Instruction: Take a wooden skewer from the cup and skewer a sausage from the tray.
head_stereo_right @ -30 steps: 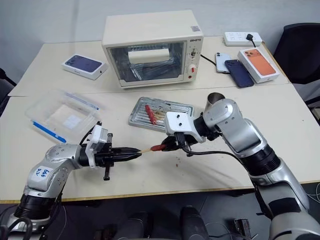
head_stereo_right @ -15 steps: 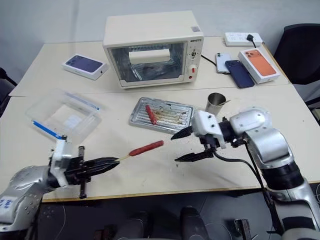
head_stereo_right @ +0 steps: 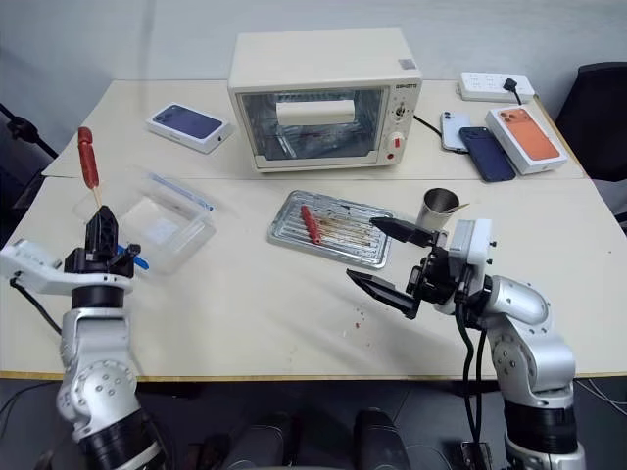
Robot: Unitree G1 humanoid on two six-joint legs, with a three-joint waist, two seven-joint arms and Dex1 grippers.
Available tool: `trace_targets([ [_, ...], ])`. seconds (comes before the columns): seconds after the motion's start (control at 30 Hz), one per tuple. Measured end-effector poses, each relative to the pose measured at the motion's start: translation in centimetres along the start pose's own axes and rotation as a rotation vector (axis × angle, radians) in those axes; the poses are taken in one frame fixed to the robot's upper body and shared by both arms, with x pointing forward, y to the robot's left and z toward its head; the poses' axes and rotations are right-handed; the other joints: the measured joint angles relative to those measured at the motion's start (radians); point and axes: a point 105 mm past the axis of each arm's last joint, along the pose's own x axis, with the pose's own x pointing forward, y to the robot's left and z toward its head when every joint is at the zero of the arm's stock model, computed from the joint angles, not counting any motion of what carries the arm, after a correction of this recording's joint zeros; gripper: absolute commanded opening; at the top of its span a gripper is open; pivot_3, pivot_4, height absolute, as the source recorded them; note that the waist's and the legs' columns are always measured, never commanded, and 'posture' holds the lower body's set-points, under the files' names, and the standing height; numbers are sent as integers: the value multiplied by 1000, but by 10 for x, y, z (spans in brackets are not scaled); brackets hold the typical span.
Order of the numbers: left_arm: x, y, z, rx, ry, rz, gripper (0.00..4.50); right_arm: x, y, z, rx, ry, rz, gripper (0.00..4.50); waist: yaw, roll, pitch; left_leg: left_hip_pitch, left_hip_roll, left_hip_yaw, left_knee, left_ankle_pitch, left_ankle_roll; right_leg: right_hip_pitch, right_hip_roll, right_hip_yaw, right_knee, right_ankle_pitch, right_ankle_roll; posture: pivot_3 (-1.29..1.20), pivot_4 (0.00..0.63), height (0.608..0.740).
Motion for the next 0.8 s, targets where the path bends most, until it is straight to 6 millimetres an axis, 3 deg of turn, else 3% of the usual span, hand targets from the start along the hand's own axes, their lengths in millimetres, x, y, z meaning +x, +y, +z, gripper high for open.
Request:
trace_targets([
  [0.13, 5, 17, -11, -15, 28, 128, 0, -5, -3, 0, -39, 20, -29, 4493, -4, 0, 0, 0, 1, 1, -1, 0, 0, -1, 1, 0, 0, 0, 0, 0, 150, 740],
  [0.37, 5, 15, -22, -39, 78, 114, 1560, -11, -10, -2, -60, 41, -46, 4500, -2, -1, 0, 0, 1, 1, -1, 0, 0, -1, 0, 0, 0, 0, 0, 0, 150, 740],
  [0.57, 7, -16, -29, 170, 161, -155, 3012, -14, -8, -6, -64, 87, -10, 4500, -2, -1, 0, 0, 0, 1, -2, 0, 0, -1, 0, 0, -1, 0, 0, 0, 150, 740],
  [0.67, -4, -28, -34, 390, 233, -366, 3682, -22, -9, -16, -39, 146, 3, 4500, -6, 0, 0, 1, 1, 1, -4, 0, 0, -1, 1, 1, -1, 0, 0, 0, 150, 740],
  [0.8, -49, -42, -48, 648, 427, -809, 3682, -37, -6, -30, -16, 239, 50, 4500, -13, 0, 0, 2, 1, 1, -6, 0, 0, 0, 0, 2, -3, -1, -1, 0, 150, 740],
])
